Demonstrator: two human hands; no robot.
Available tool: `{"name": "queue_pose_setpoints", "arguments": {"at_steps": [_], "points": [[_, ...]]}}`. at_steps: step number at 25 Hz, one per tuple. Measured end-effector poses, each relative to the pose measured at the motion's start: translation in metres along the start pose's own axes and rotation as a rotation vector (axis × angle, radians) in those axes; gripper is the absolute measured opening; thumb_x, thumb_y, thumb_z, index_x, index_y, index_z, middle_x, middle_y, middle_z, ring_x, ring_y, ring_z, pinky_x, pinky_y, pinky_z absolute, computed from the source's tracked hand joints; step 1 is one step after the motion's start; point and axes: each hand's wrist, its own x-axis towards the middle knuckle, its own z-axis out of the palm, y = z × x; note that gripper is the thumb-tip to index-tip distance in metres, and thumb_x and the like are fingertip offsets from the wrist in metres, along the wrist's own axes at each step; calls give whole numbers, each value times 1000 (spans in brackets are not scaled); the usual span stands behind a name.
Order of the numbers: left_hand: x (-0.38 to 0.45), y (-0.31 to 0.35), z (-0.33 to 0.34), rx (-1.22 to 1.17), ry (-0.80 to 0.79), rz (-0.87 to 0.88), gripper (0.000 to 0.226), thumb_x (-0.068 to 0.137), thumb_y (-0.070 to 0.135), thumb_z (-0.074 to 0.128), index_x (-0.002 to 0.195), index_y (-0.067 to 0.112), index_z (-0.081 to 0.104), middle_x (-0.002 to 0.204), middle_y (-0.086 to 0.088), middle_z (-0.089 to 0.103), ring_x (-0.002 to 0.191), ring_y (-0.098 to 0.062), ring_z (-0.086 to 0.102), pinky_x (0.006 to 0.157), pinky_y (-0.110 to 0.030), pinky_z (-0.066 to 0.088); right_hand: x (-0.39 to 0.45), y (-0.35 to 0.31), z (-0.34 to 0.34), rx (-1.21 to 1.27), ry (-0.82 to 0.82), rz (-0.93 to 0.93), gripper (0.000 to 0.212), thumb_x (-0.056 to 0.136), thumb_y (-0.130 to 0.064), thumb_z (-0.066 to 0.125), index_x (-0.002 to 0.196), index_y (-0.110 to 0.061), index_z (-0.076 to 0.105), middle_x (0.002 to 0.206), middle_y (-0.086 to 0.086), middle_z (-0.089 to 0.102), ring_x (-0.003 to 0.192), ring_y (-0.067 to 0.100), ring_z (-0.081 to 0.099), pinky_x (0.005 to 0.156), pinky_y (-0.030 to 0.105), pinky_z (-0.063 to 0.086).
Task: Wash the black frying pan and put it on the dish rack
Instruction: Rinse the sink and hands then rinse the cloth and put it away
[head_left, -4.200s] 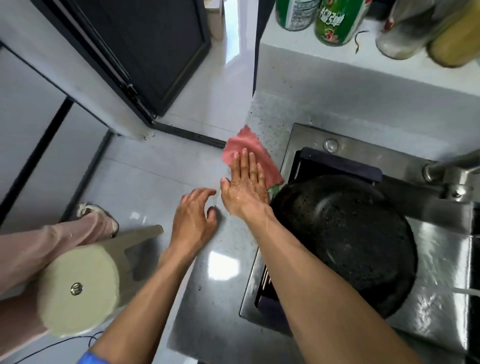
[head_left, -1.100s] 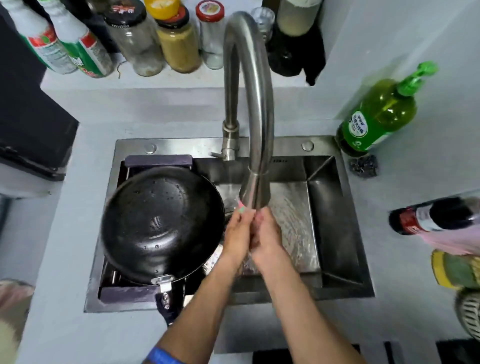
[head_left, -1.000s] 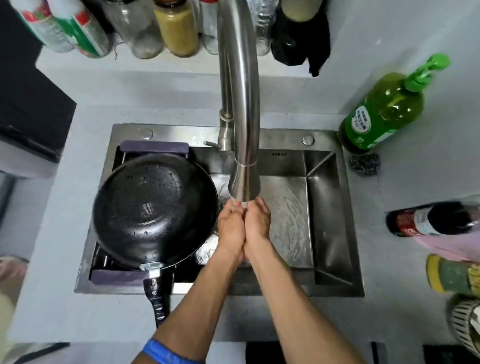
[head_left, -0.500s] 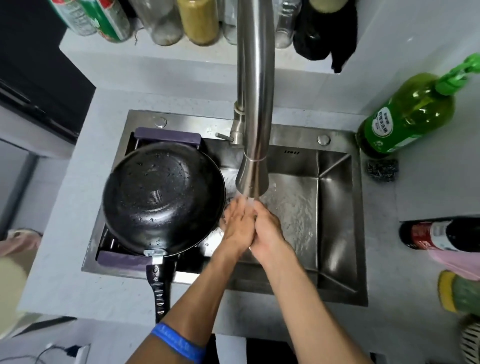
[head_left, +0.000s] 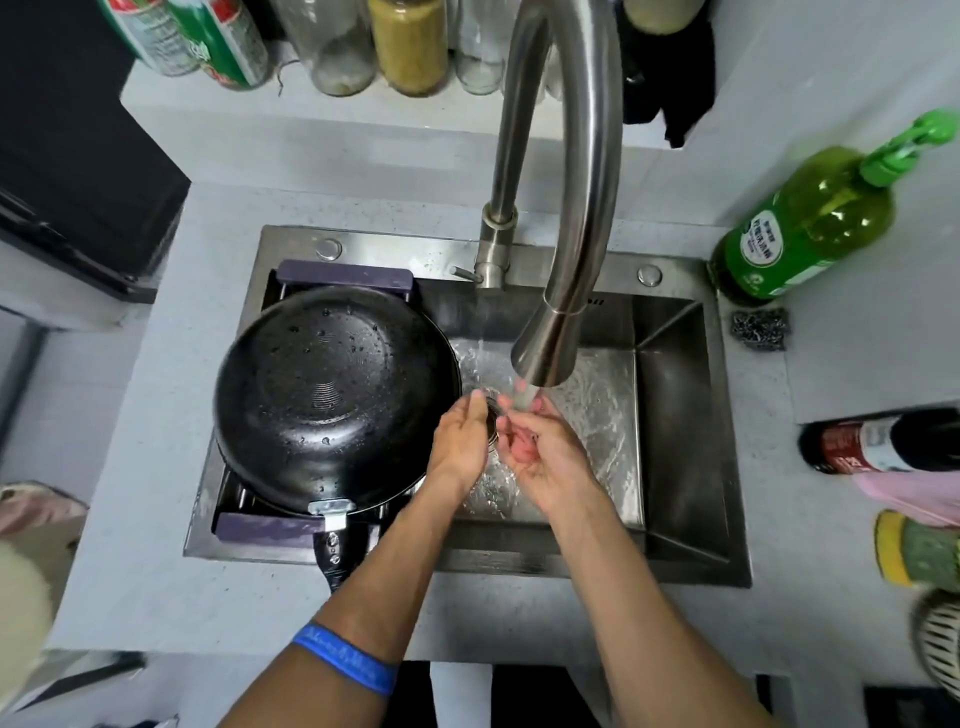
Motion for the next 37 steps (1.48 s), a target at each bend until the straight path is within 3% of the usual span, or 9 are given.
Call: {"name": "queue_pose_setpoints", "arguments": {"at_steps": [6,10,19,23,25,27,30,34,37], "points": [[-15,15,11,-557,-129,-80,43,103,39,39,108,10,70,101,-8,74,95,-18,70,89,-31,54,9,14,11,96,85,-68,24,89,8,55,91,-4,76,81,12,67,53,12,55,44,19,43],[-25,17,21,-856,-118,-287,40,103,40,38,96,11,66,64,-1,61,47,-10,52,42,-21,42,3,21,13,42,237,-115,13,95,-5,60,92,0,73,62,6,61,35,6,40,29,18,26],[-46,-10,30,-594,-222,-316,24,98,22,48,90,19,70,74,0,63,65,-12,52,56,-25,41,1,29,-5,-46,391,-74,40,97,-25,55,58,-18,49,47,-1,41,32,11,31,34,21,24],[-56,-11,25,-519,-315,-194,27,96,29,53,121,23,59,95,1,72,81,-11,65,70,-24,50,-23,17,-33,-271,178,-117,41,97,-50,54,94,-15,73,89,7,75,73,16,68,73,36,60],[-55,-9,18,-477,-395,-89,42,87,30,67,128,26,57,106,6,72,100,-12,66,87,-30,49,-38,6,-45,-546,79,-186,46,97,-62,35,109,-36,71,108,-9,73,99,5,66,94,31,51],[-57,-4,21,-378,-437,-37,49,82,9,74,125,25,58,90,7,71,88,-11,67,78,-27,53,-53,-6,-60,-631,95,-252,43,104,-54,25,114,-39,64,110,-12,72,95,-4,65,83,17,52],[-68,9,39,-300,-507,-21,52,77,-3,75,123,17,61,84,-2,64,73,-11,64,67,-21,54,-63,-20,-92,-623,165,-316,48,99,-65,27,117,-45,66,121,1,72,108,15,69,94,40,57],[-81,16,71,-143,-659,138,85,60,13,90,134,32,52,112,4,66,101,-13,66,87,-24,53,-76,-34,-123,-427,111,-249,56,90,-71,29,112,-39,69,112,7,75,104,26,72,88,48,58],[-92,24,105,-148,-467,202,34,76,-3,77,104,15,68,99,-2,73,93,-22,68,79,-29,56,-87,-58,-146,-403,-39,-274,44,90,-53,50,130,-35,56,124,1,71,104,27,72,84,47,59]]}}
